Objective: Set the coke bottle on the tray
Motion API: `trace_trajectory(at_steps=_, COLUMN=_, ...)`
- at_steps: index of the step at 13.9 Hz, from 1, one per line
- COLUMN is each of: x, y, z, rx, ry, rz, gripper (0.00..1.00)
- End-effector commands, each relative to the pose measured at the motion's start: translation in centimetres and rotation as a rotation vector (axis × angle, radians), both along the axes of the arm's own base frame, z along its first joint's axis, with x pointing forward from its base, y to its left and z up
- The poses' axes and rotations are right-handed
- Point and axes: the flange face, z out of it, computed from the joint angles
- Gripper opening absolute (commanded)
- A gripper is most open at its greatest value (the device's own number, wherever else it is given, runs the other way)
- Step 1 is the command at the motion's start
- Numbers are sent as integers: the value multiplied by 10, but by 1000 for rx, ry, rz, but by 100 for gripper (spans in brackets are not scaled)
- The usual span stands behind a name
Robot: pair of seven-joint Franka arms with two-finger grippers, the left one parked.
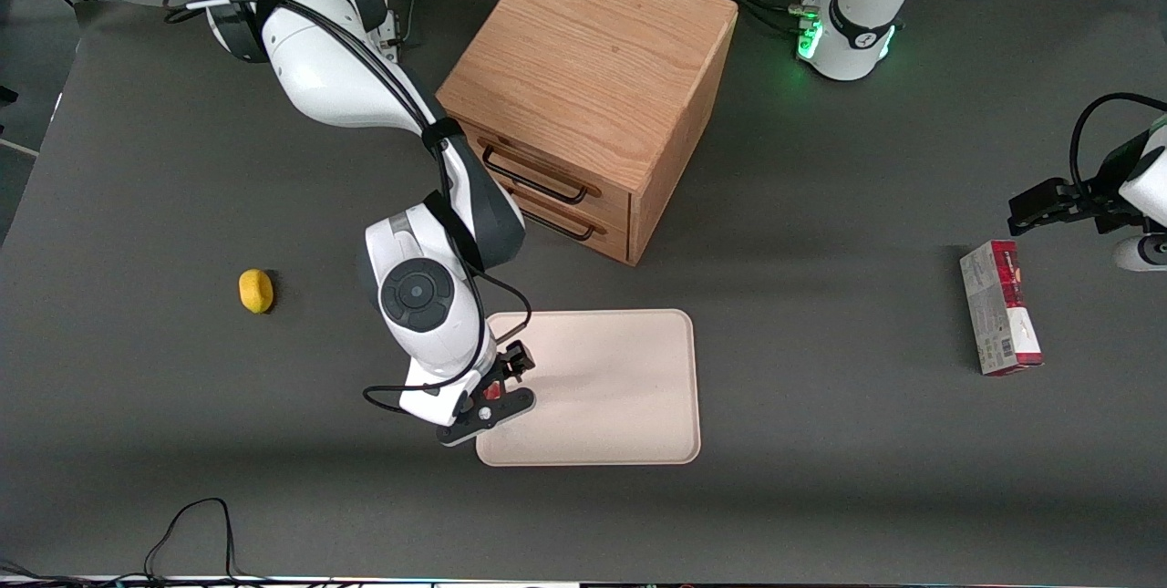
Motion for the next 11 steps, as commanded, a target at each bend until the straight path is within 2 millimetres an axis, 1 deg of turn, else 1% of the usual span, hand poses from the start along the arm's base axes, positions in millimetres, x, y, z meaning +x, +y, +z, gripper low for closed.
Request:
trace_trajectory(at_steps=1, x=-13, y=-1, z=52, rx=12, ry=7, rz=-13, gripper=100)
trace_trajectory(at_steps=2, x=-20, y=-3, z=73, rx=6, ry=23, rz=-16, gripper=100)
trace_trajectory(at_steps=4, x=-33, y=-13, z=123, rx=18, ry=22, rz=-22, gripper=100)
trace_trajectory(at_steps=5, x=-41, y=-20, z=138, rx=6, ry=54, rz=-29, gripper=100)
trace_trajectory(at_steps=7, x=-58, y=-35, z=176, rx=-7, ry=92, rz=-35, gripper=100)
trace_trajectory(at_steps=8, x=-66, y=-45, z=193, rx=-12, ry=103, rz=-44, gripper=100)
trace_trajectory(at_steps=9, x=-73, y=-59, z=203, rx=-18, ry=117, rz=-50, gripper=100)
trace_trajectory(at_steps=10, x=-80, y=-75, z=214, rx=-9, ry=121, rz=-64, gripper=100)
trace_trajectory(at_steps=11, x=-86, y=-92, z=222, rx=-5, ry=131, rz=-83, gripper=100)
